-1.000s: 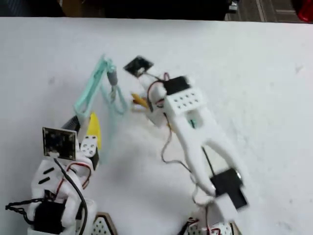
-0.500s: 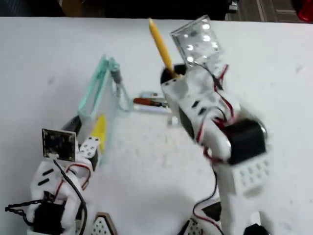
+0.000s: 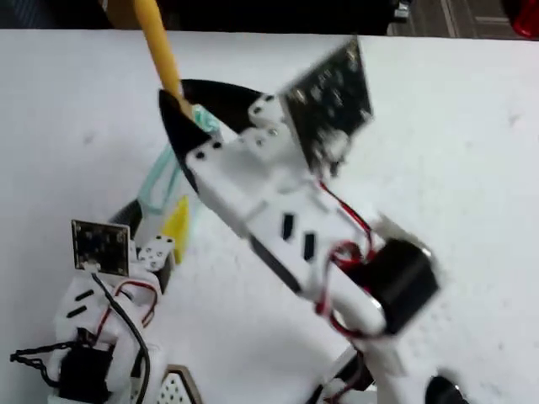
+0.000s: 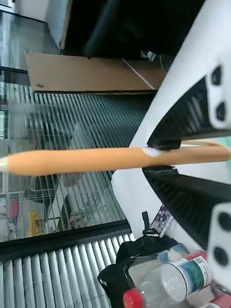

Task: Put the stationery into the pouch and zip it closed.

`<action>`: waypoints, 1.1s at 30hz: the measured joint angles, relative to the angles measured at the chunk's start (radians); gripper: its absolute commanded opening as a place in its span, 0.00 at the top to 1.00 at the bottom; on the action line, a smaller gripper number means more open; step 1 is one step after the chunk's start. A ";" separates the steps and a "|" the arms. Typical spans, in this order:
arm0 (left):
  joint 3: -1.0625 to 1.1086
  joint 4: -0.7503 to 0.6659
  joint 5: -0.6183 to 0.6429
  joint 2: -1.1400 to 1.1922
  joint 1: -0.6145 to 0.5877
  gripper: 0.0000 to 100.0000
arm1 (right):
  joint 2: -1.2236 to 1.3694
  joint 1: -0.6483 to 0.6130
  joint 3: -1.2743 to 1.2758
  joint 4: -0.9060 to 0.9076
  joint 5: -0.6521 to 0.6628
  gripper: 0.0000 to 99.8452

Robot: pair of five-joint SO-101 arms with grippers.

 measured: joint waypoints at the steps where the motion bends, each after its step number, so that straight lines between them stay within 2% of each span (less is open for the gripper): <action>1: 0.000 0.000 0.000 0.000 0.000 0.80 | 0.020 0.000 0.011 -0.006 -0.014 0.98; 4: 0.000 0.000 0.000 0.000 -0.002 0.80 | 0.066 -0.011 0.068 -0.018 -0.034 0.98; 10: 0.000 0.000 0.003 0.000 -0.002 0.80 | 0.074 -0.034 0.209 -0.173 -0.038 0.98; 23: 0.000 0.000 0.005 0.000 0.002 0.80 | -0.008 -0.049 0.411 -0.195 -0.040 0.98; 30: 0.000 0.000 0.008 0.000 0.000 0.80 | -0.049 -0.066 0.411 -0.100 0.023 0.81; 33: 0.000 0.000 0.008 0.000 0.000 0.80 | -0.074 -0.068 0.411 -0.061 0.034 0.80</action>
